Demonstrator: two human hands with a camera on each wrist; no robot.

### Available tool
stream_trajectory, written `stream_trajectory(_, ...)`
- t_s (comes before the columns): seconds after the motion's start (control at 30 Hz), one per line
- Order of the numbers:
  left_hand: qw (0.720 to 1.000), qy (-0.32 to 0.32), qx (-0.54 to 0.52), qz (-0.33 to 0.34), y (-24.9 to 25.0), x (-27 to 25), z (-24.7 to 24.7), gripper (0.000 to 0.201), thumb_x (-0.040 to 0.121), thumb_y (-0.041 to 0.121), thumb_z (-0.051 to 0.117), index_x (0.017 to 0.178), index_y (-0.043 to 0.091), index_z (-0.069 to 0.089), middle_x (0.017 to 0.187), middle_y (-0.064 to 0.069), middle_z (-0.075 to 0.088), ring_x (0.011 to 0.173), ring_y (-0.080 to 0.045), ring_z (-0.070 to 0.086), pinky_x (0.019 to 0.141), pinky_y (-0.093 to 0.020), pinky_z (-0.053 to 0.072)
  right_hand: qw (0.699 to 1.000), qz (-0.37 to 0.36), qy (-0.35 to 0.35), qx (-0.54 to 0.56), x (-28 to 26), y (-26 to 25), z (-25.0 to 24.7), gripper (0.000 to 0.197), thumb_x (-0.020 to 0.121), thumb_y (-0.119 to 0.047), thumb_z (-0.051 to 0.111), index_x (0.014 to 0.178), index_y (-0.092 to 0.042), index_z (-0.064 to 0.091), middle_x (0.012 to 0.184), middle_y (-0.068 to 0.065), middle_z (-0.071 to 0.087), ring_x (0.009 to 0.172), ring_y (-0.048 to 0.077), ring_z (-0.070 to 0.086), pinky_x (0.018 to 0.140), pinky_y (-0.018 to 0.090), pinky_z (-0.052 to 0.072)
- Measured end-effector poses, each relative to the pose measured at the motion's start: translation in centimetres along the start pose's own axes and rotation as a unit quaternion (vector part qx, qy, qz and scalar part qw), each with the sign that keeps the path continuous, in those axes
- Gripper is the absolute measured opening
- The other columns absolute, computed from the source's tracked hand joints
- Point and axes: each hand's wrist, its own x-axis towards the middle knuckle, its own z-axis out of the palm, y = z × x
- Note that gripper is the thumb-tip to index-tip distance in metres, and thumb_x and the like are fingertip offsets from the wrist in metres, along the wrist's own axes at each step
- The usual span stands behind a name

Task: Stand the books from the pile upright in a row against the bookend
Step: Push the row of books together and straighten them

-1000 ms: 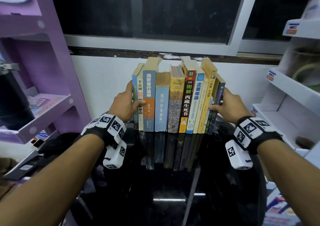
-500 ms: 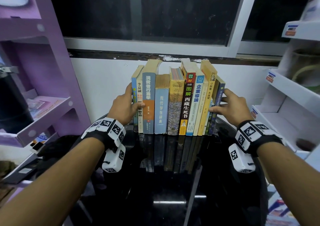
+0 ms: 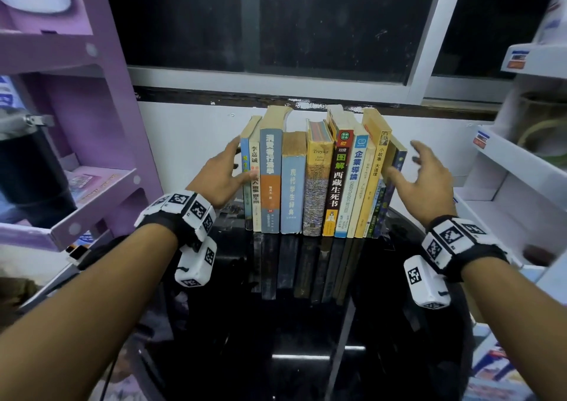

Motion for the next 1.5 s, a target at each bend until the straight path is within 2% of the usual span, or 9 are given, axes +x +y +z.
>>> stream_trajectory(0.1,1.000,0.017,0.015,0.018,0.0,0.1,-1.7,0.073,0.093,0.036,0.057,0.152,0.024,0.016,0.154,-0.003,0.034,0.132,-0.024,0.043,0.104,-0.039,0.038,0.993,-0.094,0.061,-0.043,-0.3,-2.7,-0.2,0.059,0.095,-0.034,0.055,0.147,-0.014,0.034,0.156,0.006,0.033,0.144,0.023,0.030,0.118,0.042,0.023)
stream_trajectory(0.23,0.999,0.018,0.008,0.044,-0.2,0.4,-3.5,0.069,0.094,0.040,0.053,0.153,0.029,0.018,0.158,0.002,0.025,0.141,-0.019,0.031,0.114,-0.043,0.030,0.958,-0.256,0.017,-0.131,-1.0,-7.2,1.3,0.062,0.097,-0.038,0.043,0.153,-0.020,0.022,0.162,0.002,0.016,0.150,0.019,0.009,0.120,0.042,0.005)
stream_trajectory(0.37,0.997,0.023,0.018,0.077,-0.2,1.0,-4.6,0.063,0.096,0.044,0.048,0.152,0.029,0.022,0.158,0.005,0.024,0.144,-0.013,0.023,0.116,-0.032,0.019,0.866,-0.419,-0.075,-0.262,-2.4,-10.4,5.2,0.065,0.098,-0.051,0.028,0.154,-0.022,0.009,0.163,0.007,0.006,0.150,0.025,-0.001,0.121,0.050,0.000)
stream_trajectory(0.43,0.995,0.022,0.023,0.094,-0.3,1.3,-4.9,0.063,0.096,0.044,0.047,0.152,0.028,0.023,0.158,0.006,0.024,0.144,-0.011,0.020,0.112,-0.024,0.014,0.817,-0.483,-0.107,-0.296,-2.8,-11.1,7.5,0.067,0.098,-0.053,0.028,0.155,-0.021,0.013,0.163,0.007,0.005,0.150,0.026,-0.001,0.120,0.052,-0.001)
stream_trajectory(0.53,0.992,0.008,0.031,0.120,-0.5,2.0,-5.2,0.063,0.096,0.044,0.048,0.151,0.028,0.023,0.158,0.007,0.023,0.145,-0.009,0.018,0.114,-0.025,0.012,0.761,-0.552,-0.137,-0.311,-3.2,-11.3,10.3,0.067,0.098,-0.053,0.028,0.154,-0.017,0.018,0.163,0.008,0.010,0.151,0.027,0.004,0.120,0.053,0.002)
stream_trajectory(0.8,0.985,-0.012,0.020,0.172,-0.8,4.2,-4.4,0.066,0.091,0.049,0.054,0.149,0.036,0.025,0.160,0.006,0.018,0.147,-0.008,0.013,0.115,-0.027,0.011,0.706,-0.608,-0.181,-0.315,-3.2,-10.6,15.0,0.069,0.099,-0.053,0.028,0.154,-0.012,0.021,0.161,0.010,0.019,0.151,0.026,0.006,0.120,0.053,-0.001)
stream_trajectory(1.1,0.977,-0.027,0.014,0.211,-1.6,5.6,-1.9,0.076,0.082,0.058,0.061,0.147,0.036,0.028,0.159,0.009,0.022,0.147,-0.010,0.015,0.119,-0.036,0.018,0.700,-0.619,-0.181,-0.308,-2.7,-9.1,17.1,0.071,0.098,-0.054,0.030,0.153,-0.008,0.023,0.160,0.008,0.020,0.150,0.021,0.006,0.120,0.054,-0.002)
stream_trajectory(1.23,0.972,-0.003,0.011,0.235,-1.8,5.9,-1.5,0.075,0.081,0.047,0.069,0.145,0.029,0.034,0.152,0.006,0.034,0.139,-0.007,0.031,0.113,-0.027,0.026,0.698,-0.619,-0.179,-0.311,-2.8,-8.5,17.6,0.073,0.099,-0.054,0.029,0.154,-0.007,0.019,0.162,0.007,0.011,0.151,0.021,0.002,0.120,0.054,-0.003)
stream_trajectory(1.5,0.965,0.008,0.026,0.260,-2.1,6.6,-1.1,0.075,0.082,0.041,0.070,0.145,0.022,0.034,0.150,0.000,0.036,0.138,-0.012,0.033,0.113,-0.027,0.028,0.697,-0.624,-0.177,-0.307,-2.1,-8.2,18.0,0.075,0.098,-0.054,0.029,0.154,-0.007,0.015,0.163,0.007,0.008,0.151,0.022,0.002,0.120,0.054,-0.004)
